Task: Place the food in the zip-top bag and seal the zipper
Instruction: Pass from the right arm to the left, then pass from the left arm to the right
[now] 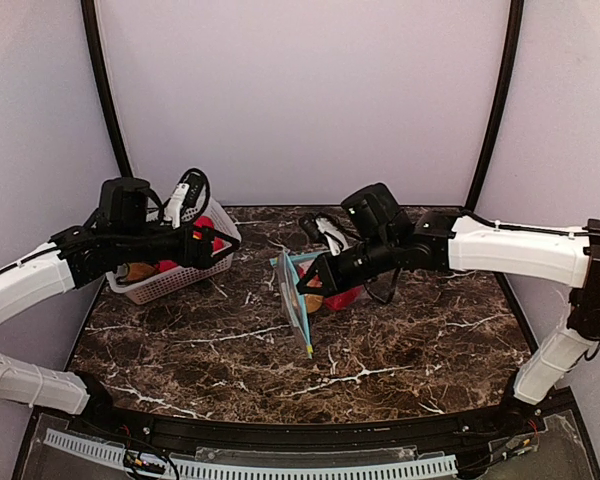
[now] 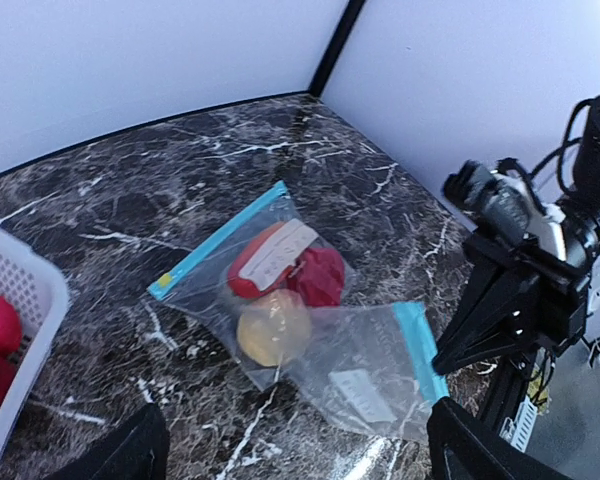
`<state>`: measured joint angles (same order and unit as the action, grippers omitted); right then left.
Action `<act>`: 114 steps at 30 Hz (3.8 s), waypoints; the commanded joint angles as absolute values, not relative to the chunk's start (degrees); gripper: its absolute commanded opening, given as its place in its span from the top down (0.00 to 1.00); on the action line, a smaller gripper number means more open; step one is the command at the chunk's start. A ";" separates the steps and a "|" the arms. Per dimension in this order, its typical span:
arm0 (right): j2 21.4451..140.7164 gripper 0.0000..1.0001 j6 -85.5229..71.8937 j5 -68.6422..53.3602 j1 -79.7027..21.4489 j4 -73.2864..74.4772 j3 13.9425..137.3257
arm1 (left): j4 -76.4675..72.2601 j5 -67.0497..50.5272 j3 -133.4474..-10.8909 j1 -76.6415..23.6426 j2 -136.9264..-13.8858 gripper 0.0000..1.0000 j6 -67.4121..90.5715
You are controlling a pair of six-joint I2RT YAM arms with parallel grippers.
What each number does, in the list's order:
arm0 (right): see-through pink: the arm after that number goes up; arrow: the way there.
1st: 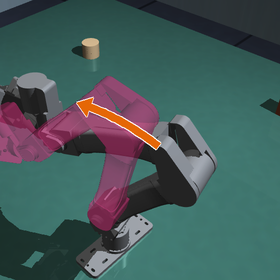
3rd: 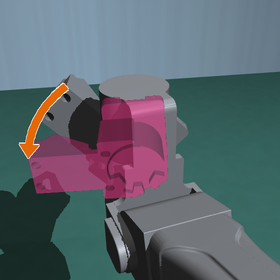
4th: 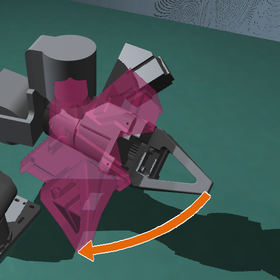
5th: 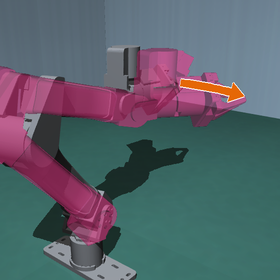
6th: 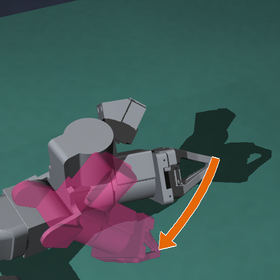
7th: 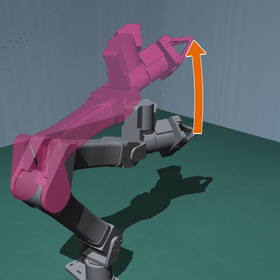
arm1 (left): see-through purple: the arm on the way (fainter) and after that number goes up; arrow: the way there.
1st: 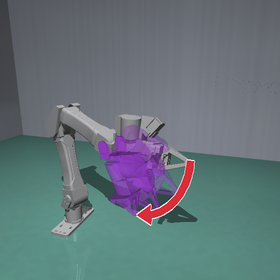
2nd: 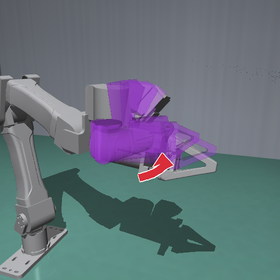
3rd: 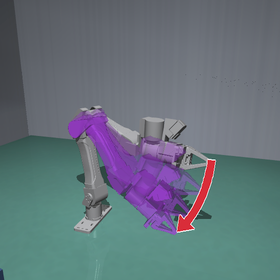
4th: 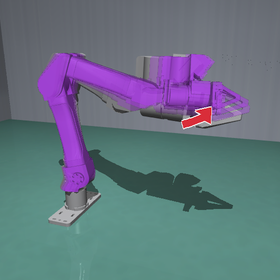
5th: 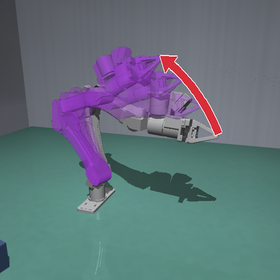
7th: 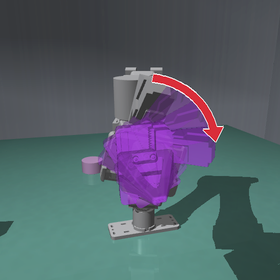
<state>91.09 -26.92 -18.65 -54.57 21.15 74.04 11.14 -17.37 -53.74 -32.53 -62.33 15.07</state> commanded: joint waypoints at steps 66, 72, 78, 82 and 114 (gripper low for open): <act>95.98 1.00 -23.59 -11.05 -58.11 29.22 81.27 | 17.68 -14.67 -60.75 -47.41 -80.64 0.99 -0.41; 92.29 0.65 -30.05 -1.57 -58.88 26.60 78.20 | 7.29 -6.94 -53.89 -47.44 -76.39 0.99 22.60; 87.44 0.34 -38.50 4.86 -60.47 20.07 71.88 | 0.30 -5.63 -49.01 -48.17 -75.83 0.99 36.71; 87.94 0.24 -40.10 8.66 -62.80 20.23 71.82 | -1.91 -5.03 -49.30 -48.86 -75.69 0.99 38.27; 100.53 0.13 -45.96 20.17 -63.22 27.11 73.00 | -2.78 -1.46 -45.03 -49.52 -69.23 0.99 41.55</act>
<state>100.73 -43.07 18.44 -63.94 25.74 75.48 -1.23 -3.86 -46.46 -49.15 -72.29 40.36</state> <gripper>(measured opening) 0.873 0.011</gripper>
